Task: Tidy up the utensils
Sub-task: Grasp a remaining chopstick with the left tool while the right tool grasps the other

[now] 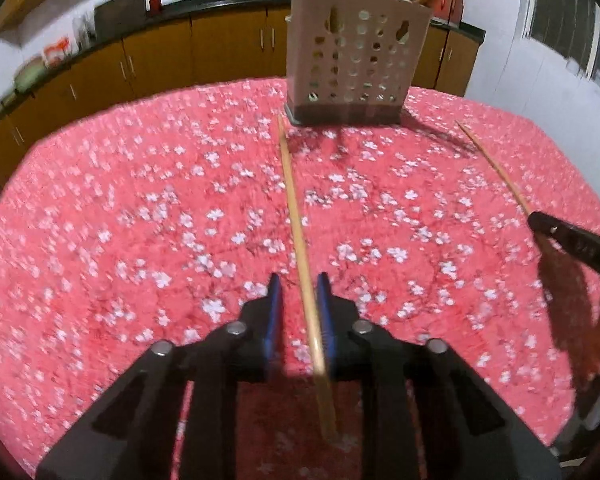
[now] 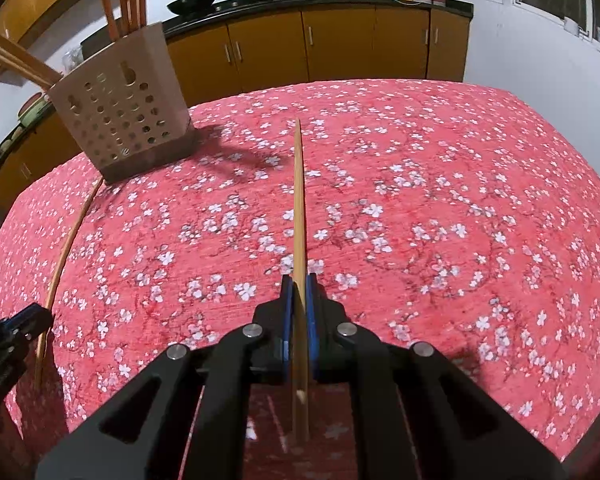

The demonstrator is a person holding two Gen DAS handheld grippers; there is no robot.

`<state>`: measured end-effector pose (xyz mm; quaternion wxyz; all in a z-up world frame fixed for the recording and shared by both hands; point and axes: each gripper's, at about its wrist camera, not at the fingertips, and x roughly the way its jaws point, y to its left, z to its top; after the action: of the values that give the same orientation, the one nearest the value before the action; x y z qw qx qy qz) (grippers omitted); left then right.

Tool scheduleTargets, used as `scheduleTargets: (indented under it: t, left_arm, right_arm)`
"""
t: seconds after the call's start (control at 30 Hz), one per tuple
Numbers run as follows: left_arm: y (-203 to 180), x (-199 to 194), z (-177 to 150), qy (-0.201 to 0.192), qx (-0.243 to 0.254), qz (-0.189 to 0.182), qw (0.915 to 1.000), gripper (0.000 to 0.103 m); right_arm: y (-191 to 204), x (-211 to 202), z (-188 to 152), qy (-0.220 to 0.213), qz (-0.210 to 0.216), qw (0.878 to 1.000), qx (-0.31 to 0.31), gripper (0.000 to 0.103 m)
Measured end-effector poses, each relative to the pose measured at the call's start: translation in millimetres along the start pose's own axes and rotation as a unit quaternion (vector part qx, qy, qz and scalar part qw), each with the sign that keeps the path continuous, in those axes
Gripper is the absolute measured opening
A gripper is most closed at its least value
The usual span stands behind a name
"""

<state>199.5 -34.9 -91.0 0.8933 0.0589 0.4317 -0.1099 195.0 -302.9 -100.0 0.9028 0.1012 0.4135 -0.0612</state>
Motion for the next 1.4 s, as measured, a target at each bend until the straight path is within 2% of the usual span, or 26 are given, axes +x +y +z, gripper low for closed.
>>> scheduleTargets:
  t: [0.03, 0.07, 0.33, 0.53, 0.67, 1.4]
  left_arm:
    - [0, 0, 0, -0.001, 0.001, 0.003, 1.0, 0.01]
    - [3, 1, 1, 0.0, -0.004, 0.003, 1.0, 0.008]
    - [56, 9, 16, 0.002, -0.078, 0.041, 0.9961, 0.008]
    - [81, 13, 21, -0.007, -0.108, 0.03, 0.9937, 0.01]
    - [78, 11, 18, -0.013, -0.101, 0.025, 0.9945, 0.016]
    - [69, 21, 22, -0.011, -0.085, 0.035, 0.9957, 0.02]
  right_arm:
    - [2, 1, -1, 0.001, 0.002, 1.0, -0.003, 0.007]
    - [3, 1, -1, 0.001, 0.004, 1.0, -0.006, 0.007]
    - [20, 8, 3, -0.002, 0.022, 0.999, -0.036, 0.007]
    - [33, 22, 8, -0.002, 0.02, 0.998, -0.058, 0.007]
    - [30, 23, 8, -0.006, 0.017, 0.998, -0.061, 0.008]
    - [30, 23, 6, -0.008, 0.009, 0.998, -0.069, 0.008]
